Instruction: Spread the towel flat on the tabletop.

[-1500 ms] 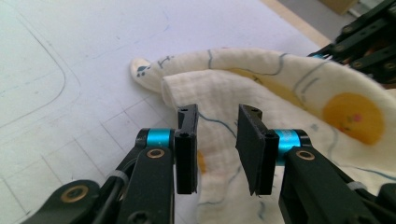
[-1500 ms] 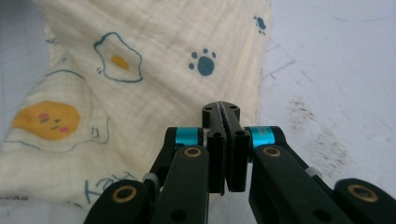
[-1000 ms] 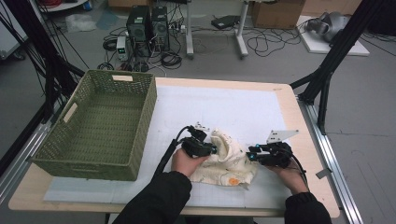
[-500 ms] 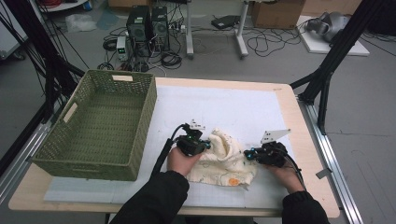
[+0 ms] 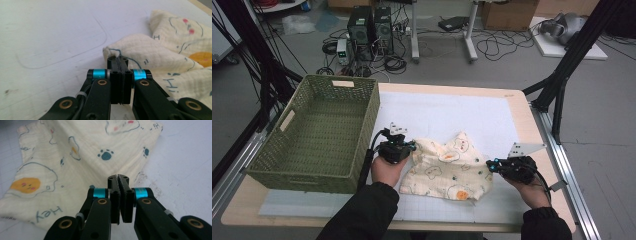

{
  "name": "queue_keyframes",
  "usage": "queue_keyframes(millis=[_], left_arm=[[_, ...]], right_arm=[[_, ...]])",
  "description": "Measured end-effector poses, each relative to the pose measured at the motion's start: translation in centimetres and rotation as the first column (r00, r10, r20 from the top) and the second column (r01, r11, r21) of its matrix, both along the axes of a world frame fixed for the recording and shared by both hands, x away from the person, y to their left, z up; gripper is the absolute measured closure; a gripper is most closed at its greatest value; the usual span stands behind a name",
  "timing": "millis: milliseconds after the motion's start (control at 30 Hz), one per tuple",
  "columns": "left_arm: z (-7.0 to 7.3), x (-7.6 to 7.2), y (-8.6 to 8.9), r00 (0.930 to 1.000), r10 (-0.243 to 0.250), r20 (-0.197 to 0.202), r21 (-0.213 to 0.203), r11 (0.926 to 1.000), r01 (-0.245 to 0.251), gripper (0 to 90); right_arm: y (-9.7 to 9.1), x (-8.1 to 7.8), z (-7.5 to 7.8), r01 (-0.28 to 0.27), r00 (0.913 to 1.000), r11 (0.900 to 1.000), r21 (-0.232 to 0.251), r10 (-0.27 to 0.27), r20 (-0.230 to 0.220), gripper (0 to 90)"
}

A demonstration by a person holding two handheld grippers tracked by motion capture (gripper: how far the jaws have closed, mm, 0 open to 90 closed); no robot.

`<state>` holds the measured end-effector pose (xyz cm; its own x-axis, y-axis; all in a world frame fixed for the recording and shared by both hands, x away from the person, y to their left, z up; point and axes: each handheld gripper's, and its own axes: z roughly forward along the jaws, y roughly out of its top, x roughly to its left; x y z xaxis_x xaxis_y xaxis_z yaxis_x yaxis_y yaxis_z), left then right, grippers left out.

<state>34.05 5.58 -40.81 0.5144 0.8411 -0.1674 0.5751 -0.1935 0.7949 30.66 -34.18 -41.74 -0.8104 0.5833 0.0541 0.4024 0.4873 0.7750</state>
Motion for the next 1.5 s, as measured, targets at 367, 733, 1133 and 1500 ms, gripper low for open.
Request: queue_keyframes(millis=[367,733,1133,1500], left_arm=[[0.0,0.3,-0.2,0.9996,-0.028,-0.007,-0.084,0.9961,0.027,71.7],[-3.7,2.8,-2.1,0.9929,-0.001,-0.119,-0.041,0.9992,-0.004,64.7],[-1.3,2.3,-0.6,0.9921,0.108,0.064,-0.063,0.9926,-0.104,87.7],[-1.2,2.4,-0.1,0.9937,0.104,0.044,-0.069,0.9925,-0.100,66.8]], right_arm=[[0.3,2.6,0.5,0.027,0.9996,0.9976,0.064,-0.026,-0.015,66.9],[3.3,8.9,-2.3,0.084,0.9948,0.9945,-0.062,-0.087,-0.053,60.3],[3.2,8.5,0.3,0.117,0.9923,0.9910,-0.065,-0.114,0.049,87.5],[1.8,7.8,0.8,0.186,0.9819,0.9825,0.002,-0.186,0.035,61.1]])
